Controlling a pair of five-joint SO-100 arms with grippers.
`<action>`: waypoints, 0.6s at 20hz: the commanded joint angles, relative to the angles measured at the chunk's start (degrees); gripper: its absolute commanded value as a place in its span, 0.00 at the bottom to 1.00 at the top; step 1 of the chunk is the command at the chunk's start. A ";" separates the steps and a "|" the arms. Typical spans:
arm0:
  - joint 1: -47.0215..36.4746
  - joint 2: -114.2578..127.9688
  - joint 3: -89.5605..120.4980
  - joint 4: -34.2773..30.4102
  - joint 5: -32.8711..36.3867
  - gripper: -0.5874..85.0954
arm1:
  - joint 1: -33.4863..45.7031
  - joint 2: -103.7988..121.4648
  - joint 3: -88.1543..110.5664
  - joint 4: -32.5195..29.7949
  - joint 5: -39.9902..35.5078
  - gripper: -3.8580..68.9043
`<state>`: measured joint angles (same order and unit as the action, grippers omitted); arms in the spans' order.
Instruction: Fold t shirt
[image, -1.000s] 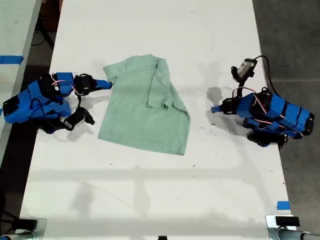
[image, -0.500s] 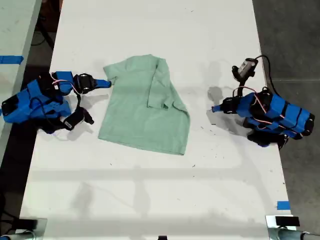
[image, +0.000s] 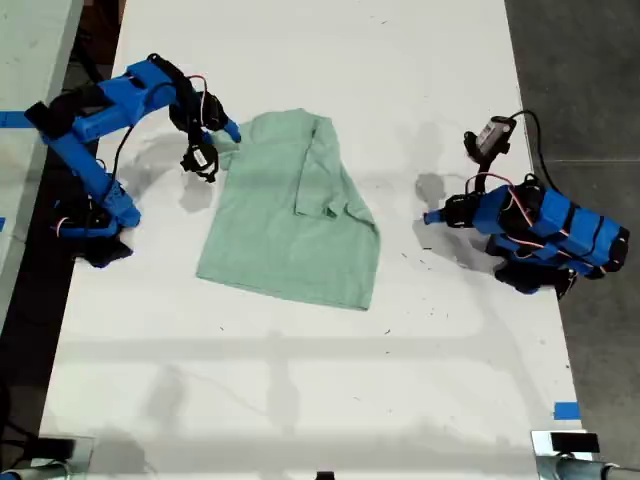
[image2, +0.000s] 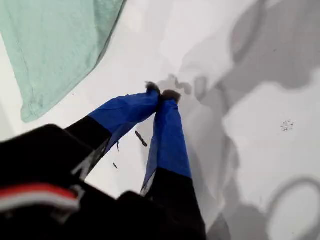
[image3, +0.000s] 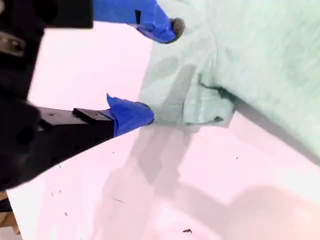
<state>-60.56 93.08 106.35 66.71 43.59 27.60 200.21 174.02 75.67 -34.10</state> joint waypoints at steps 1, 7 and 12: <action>-2.90 -9.40 -9.49 0.62 1.05 0.27 | -0.79 0.53 2.29 -0.26 -0.44 0.08; -6.94 -15.47 -10.72 1.49 -4.31 0.00 | -1.05 0.53 2.11 -0.35 -0.79 0.08; 7.47 -10.28 -25.84 14.41 -6.06 0.00 | -0.79 0.53 2.11 -0.35 -1.05 0.08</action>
<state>-59.94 78.57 90.18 74.79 38.50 27.16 200.21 174.02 75.67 -34.10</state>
